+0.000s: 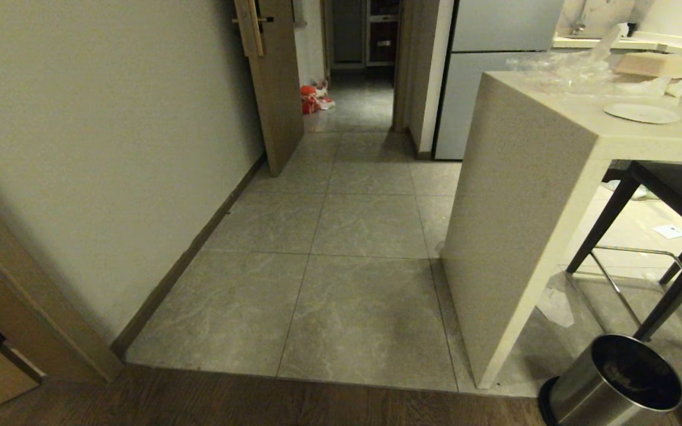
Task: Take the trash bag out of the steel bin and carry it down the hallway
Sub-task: Put the trash bag at the door
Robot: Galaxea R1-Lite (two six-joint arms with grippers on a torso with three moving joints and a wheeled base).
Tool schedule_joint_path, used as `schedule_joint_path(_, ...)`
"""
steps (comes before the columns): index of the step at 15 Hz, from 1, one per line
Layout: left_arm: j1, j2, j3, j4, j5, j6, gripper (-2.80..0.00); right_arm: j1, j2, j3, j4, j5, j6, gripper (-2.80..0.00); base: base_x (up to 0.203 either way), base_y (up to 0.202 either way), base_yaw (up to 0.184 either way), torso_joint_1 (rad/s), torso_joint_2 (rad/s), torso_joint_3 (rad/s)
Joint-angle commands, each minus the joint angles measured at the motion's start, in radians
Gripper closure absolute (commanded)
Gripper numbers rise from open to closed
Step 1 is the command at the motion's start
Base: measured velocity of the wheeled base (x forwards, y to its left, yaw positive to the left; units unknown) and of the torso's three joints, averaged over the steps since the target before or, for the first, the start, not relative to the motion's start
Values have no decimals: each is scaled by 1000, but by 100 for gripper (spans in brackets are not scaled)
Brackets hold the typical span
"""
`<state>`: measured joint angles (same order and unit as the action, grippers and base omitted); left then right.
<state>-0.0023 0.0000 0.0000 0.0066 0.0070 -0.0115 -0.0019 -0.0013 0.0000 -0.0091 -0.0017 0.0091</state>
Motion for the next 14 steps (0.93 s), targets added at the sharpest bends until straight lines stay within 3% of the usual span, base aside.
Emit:
schedule_joint_path(1, -1, 0, 2, 0, 1, -1, 0, 0, -2, 3, 0, 0, 0, 0, 0, 197, 0, 11, 3, -1)
schedule_joint_path(5, -1, 0, 2, 0, 1, 1, 0, 0, -2, 3, 0, 0, 0, 0, 0, 170, 1, 2, 2, 3)
schedule_joint_path(10, -1, 0, 2, 0, -1, 1, 0, 0, -2, 3, 0, 0, 0, 0, 0, 14, 0, 0, 0, 0)
schedule_joint_path(14, -1, 0, 2, 0, 1, -1, 0, 0, -2, 3, 0, 0, 0, 0, 171, 0, 3, 1, 2, 2)
